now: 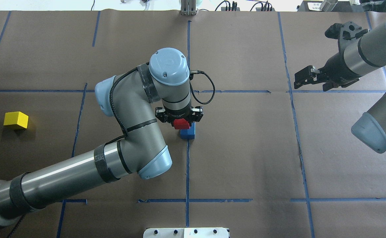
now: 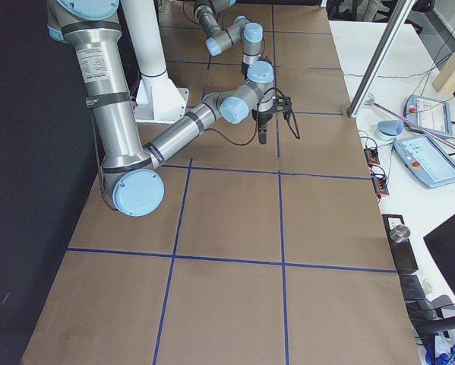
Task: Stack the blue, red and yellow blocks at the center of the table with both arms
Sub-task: 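Carry the red block with the left gripper onto the blue block, then release the red block on the blue block with the left gripper, then move the left gripper back to the yellow block and grasp it, then carry the yellow block with the left gripper onto the red block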
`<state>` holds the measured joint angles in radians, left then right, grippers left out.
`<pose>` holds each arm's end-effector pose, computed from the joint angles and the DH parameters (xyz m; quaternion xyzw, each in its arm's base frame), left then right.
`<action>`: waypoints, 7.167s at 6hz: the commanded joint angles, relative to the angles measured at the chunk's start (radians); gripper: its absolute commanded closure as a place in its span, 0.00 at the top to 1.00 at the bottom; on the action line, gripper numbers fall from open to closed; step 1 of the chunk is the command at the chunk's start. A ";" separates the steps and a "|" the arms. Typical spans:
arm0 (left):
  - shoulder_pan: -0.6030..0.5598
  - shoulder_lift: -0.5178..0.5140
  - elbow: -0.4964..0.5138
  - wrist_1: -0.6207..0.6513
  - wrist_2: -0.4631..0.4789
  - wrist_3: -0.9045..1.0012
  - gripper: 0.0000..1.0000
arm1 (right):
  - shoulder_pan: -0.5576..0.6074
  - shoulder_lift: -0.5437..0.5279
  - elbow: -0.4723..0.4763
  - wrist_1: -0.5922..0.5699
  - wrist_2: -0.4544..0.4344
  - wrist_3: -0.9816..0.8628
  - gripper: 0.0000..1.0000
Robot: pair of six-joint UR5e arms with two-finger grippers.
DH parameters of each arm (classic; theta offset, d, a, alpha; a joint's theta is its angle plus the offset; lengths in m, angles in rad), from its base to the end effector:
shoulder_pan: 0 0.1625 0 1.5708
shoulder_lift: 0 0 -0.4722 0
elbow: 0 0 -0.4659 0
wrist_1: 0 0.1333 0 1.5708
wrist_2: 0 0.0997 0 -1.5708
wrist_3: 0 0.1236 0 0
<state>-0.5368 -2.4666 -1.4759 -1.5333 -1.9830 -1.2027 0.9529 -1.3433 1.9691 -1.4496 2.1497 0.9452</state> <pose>0.6818 -0.5032 0.1360 -0.0114 0.4110 -0.0006 0.9116 -0.3100 -0.5496 0.3578 0.0610 -0.4349 0.0426 0.8974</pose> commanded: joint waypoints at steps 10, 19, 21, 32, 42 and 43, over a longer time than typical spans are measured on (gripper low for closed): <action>0.040 -0.026 0.020 -0.005 0.061 -0.046 1.00 | -0.005 0.006 -0.002 0.000 -0.004 0.006 1.00; -0.481 0.902 -0.497 -0.133 -0.114 0.653 1.00 | -0.005 -0.023 0.010 -0.002 -0.007 0.012 1.00; -0.539 0.940 -0.249 -0.354 -0.281 0.668 1.00 | -0.005 -0.023 0.028 0.000 -0.002 0.014 1.00; -0.529 0.862 -0.083 -0.473 -0.289 0.385 1.00 | -0.011 -0.023 0.028 0.002 -0.004 0.014 1.00; -0.463 0.717 -0.244 -0.329 -0.327 0.346 0.00 | -0.013 -0.022 0.030 0.000 -0.001 0.014 1.00; -0.360 0.599 -0.347 -0.186 -0.320 0.254 0.00 | -0.013 -0.020 0.030 0.000 0.001 0.014 1.00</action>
<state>-0.9687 -1.7624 -1.7292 -1.8468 -2.3058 -0.8799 0.9403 -1.3650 1.9981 -1.4496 2.1492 0.9587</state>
